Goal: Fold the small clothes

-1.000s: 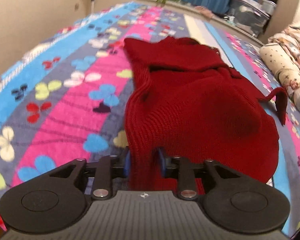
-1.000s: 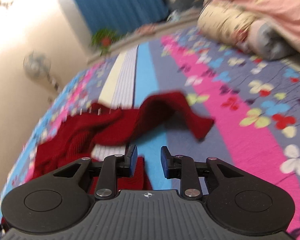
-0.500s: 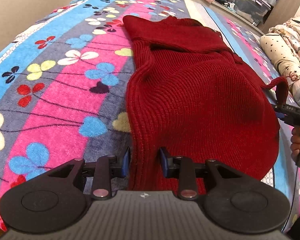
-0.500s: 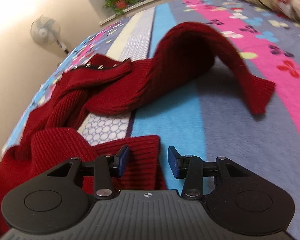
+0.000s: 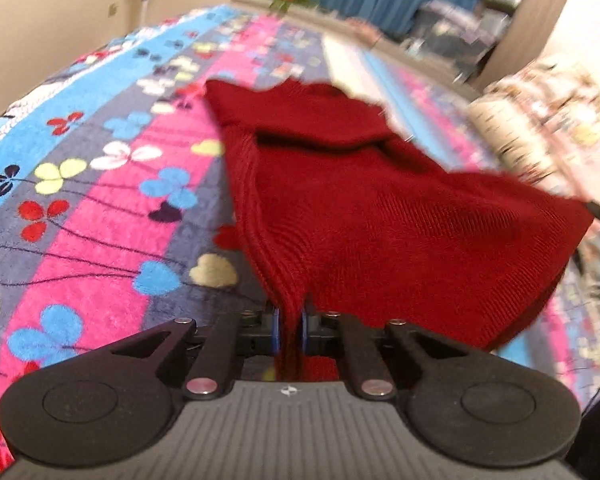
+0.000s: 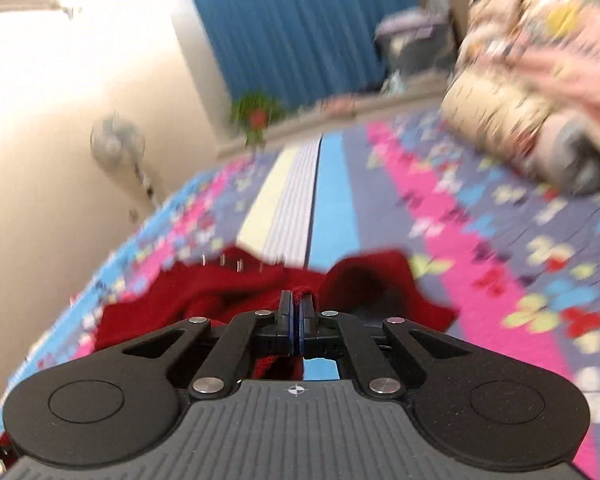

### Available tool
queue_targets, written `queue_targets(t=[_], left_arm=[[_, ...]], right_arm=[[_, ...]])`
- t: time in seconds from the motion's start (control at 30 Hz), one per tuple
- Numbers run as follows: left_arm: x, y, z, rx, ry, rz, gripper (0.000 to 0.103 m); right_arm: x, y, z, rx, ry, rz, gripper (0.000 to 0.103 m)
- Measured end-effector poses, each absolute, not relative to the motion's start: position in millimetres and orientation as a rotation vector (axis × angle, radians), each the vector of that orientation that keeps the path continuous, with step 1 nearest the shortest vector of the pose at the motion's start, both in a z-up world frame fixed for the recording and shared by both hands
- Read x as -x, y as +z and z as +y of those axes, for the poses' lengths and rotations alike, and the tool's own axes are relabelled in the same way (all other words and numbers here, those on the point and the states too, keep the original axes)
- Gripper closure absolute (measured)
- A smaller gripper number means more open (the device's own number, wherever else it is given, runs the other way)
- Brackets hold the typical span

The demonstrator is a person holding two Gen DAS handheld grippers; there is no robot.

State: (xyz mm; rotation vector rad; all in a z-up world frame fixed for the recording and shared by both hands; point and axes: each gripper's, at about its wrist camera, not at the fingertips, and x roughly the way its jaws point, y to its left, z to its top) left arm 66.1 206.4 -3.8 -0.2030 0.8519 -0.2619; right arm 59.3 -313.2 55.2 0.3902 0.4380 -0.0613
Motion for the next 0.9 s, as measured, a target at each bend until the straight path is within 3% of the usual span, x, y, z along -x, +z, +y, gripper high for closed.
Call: queue_targets(t=[0.13, 0.37, 0.57, 0.83, 0.9], left_arm=[[-26.0, 7.6, 230.7, 0.262, -0.385, 0.823, 0.093], [-26.7, -34.9, 233.5, 0.041, -0.243, 1.047, 0.088], [-36.4, -15.3, 215.7, 0.066, -0.335, 0.932, 0.087], [-57.7, -30.3, 149.7, -0.118, -0.395, 0.975, 0.082], [-65.6, -37.5, 144.5, -0.143, -0.379, 0.993, 0.082]], right_arm=[[16.6, 78.0, -331.0, -0.443, -0.151, 0.407, 0.102], [18.6, -18.4, -337.4, -0.328, -0.231, 0.955, 0.097], [8.7, -4.6, -362.2, -0.409, -0.216, 0.816, 0.087], [-59.0, -3.4, -332.1, -0.41, -0.021, 0.794, 0.079], [-81.4, -5.9, -327.5, -0.426, 0.001, 0.778, 0.069]])
